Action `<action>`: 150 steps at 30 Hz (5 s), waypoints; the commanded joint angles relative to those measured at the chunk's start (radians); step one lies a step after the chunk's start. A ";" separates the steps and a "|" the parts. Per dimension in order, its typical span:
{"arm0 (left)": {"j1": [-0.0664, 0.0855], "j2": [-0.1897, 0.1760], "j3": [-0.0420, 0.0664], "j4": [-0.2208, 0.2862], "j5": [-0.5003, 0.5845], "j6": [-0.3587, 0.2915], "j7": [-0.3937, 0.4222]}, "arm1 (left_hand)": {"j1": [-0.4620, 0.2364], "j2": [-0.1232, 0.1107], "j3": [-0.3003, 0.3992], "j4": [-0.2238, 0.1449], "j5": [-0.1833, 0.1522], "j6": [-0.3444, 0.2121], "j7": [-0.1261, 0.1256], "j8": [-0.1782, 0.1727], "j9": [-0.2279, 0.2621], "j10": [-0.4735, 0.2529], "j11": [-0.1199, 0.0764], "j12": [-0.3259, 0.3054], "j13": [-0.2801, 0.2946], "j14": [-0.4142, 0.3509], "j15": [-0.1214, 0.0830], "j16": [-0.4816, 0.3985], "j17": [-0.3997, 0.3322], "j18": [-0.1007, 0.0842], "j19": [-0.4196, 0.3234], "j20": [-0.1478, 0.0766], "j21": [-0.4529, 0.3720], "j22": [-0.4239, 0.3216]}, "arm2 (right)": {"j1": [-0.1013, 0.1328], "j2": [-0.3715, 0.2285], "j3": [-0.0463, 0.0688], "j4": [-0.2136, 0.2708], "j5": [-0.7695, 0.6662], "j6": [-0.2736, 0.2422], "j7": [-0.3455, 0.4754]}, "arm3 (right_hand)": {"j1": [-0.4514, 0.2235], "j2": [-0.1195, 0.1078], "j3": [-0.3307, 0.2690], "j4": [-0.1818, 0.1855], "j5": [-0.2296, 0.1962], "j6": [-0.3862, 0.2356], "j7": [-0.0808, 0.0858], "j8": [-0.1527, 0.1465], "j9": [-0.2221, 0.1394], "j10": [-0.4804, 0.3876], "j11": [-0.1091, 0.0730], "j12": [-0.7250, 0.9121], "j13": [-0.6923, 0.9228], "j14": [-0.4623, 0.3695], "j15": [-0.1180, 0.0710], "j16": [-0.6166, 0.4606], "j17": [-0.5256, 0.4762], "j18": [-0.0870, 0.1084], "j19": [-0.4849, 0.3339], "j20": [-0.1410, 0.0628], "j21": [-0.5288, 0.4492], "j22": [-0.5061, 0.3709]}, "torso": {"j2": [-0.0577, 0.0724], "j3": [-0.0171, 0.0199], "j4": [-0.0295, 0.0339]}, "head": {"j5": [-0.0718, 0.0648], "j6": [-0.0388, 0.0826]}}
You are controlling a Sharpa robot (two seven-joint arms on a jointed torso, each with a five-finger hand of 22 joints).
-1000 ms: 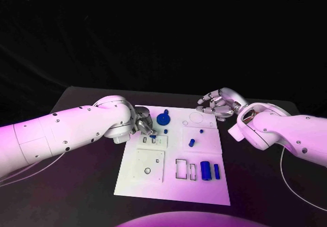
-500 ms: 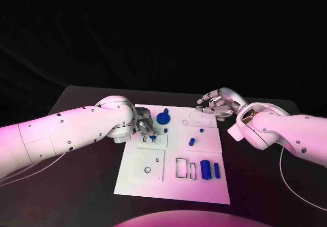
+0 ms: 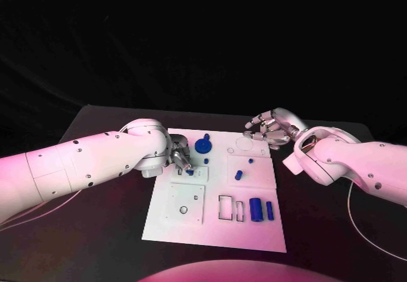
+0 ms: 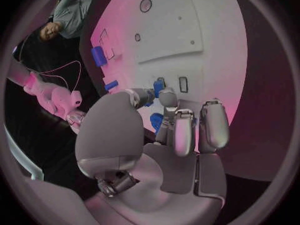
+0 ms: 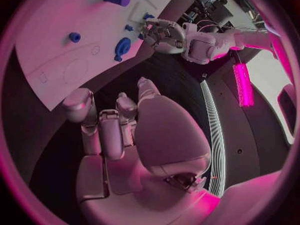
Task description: Assemble the parts on the task board
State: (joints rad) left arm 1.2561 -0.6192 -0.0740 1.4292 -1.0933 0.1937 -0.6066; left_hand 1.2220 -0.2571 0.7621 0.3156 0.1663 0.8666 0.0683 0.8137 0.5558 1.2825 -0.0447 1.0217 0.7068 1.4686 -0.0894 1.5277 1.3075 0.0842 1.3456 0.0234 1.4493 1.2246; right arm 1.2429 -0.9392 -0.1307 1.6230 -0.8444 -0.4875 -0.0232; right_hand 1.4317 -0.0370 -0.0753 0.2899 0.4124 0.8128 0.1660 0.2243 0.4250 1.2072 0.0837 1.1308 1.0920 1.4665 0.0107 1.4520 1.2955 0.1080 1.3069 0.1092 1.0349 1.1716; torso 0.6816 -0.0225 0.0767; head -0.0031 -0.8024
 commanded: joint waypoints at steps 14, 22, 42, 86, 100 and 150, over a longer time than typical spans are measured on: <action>-0.008 0.005 -0.001 -0.003 -0.017 0.034 -0.005 | -0.011 0.003 0.156 -0.156 0.002 0.055 -0.048 0.010 0.218 0.009 -0.004 0.005 0.002 0.078 -0.008 0.006 0.172 -0.013 0.006 -0.004 0.004 0.003 | -0.004 0.000 0.000 -0.002 0.013 0.002 -0.010 | -0.004 0.002 0.007 0.002 0.008 -0.005 0.001 0.007 0.001 -0.005 -0.003 -0.002 0.000 0.034 -0.006 -0.003 0.003 0.010 -0.007 0.000 -0.002 0.000 | -0.001 0.0000 0.0004 | 0.002 -0.005; -0.009 0.004 -0.001 -0.003 -0.028 0.039 -0.002 | -0.016 0.001 0.154 -0.157 -0.001 0.059 -0.051 0.015 0.223 0.011 -0.005 0.006 0.002 0.078 -0.010 0.006 0.172 -0.013 0.006 -0.005 0.004 0.005 | -0.004 0.000 0.000 -0.003 0.024 0.002 -0.012 | -0.004 0.002 0.007 0.002 0.008 -0.005 0.001 0.007 0.001 -0.004 -0.003 -0.002 0.000 0.034 -0.006 -0.003 0.002 0.010 -0.007 0.000 -0.002 0.001 | -0.001 -0.0003 0.0008 | 0.002 -0.006; -0.010 0.010 -0.001 -0.005 -0.035 0.051 0.005 | -0.054 0.005 0.099 -0.142 -0.016 0.078 -0.064 0.031 0.242 0.027 -0.015 0.014 0.002 0.079 -0.017 0.006 0.173 -0.016 0.013 -0.013 0.007 0.017 | -0.004 -0.002 0.000 -0.004 0.026 0.001 -0.011 | -0.004 0.002 0.007 0.002 0.008 -0.005 0.001 0.007 0.001 -0.004 -0.003 -0.002 0.000 0.034 -0.006 -0.003 0.002 0.010 -0.007 0.000 -0.002 0.001 | 0.000 0.0003 -0.0005 | 0.000 -0.007; -0.014 0.019 -0.001 -0.021 -0.023 0.043 -0.002 | -0.160 0.032 -0.168 -0.023 -0.010 0.102 -0.072 0.009 0.255 0.029 -0.021 0.033 0.005 0.079 -0.023 0.005 0.174 -0.017 0.018 -0.020 0.005 0.025 | -0.004 -0.005 0.000 -0.005 0.026 -0.006 -0.003 | -0.163 0.055 -0.104 0.003 -0.232 -0.029 0.003 0.058 0.002 -0.003 0.000 0.026 -0.020 0.035 -0.003 -0.009 0.005 0.011 0.000 0.003 -0.025 0.001 | -0.001 -0.0001 0.0006 | -0.004 -0.006; -0.015 -0.010 0.005 0.007 0.010 -0.008 -0.011 | -0.226 0.059 -0.277 -0.021 -0.006 0.095 -0.068 -0.008 0.256 0.018 -0.018 0.032 -0.006 0.079 -0.022 0.004 0.173 -0.015 0.013 -0.019 0.000 0.016 | -0.006 -0.005 0.000 -0.008 0.029 -0.004 0.001 | -0.175 0.065 -0.119 0.004 -0.240 -0.031 0.003 0.062 0.001 -0.003 0.001 0.028 -0.022 0.036 -0.002 -0.009 0.006 0.011 0.001 0.003 -0.026 0.003 | -0.001 0.0001 -0.0011 | -0.004 0.013; 0.060 0.045 0.046 -0.249 0.013 0.081 0.047 | -0.120 0.080 -0.410 -0.021 -0.005 -0.058 0.038 -0.263 0.083 -0.131 0.073 -0.086 -0.204 0.070 0.057 -0.005 0.151 0.005 -0.052 0.054 -0.050 -0.077 | -0.013 0.002 0.000 -0.030 0.040 0.006 0.000 | -0.161 0.074 -0.137 0.001 -0.224 -0.032 0.002 0.070 0.000 -0.001 0.000 0.034 -0.022 0.037 -0.003 -0.009 0.008 0.010 0.005 0.002 -0.024 0.007 | 0.005 -0.0024 -0.0027 | 0.004 0.025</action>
State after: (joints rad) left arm 1.3166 -0.5778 -0.0288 1.1839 -1.0729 0.2261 -0.5826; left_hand 1.0991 -0.1750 0.3581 0.2942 0.1625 0.8046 0.1053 0.5539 0.6396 1.1578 0.0251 0.9378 0.5038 1.4650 -0.0389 1.5276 1.3073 0.0842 1.2971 0.0719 1.4053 1.1493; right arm 1.2311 -0.9387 -0.1309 1.5923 -0.8020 -0.4932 -0.0303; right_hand 1.2686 0.0288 -0.2054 0.2925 0.1820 0.7893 0.1680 0.2899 0.4266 1.2073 0.0837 1.1621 1.0712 1.4665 0.0107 1.4481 1.3031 0.1080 1.3069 0.1092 1.0106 1.1780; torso 0.6864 -0.0250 0.0744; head 0.0013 -0.7760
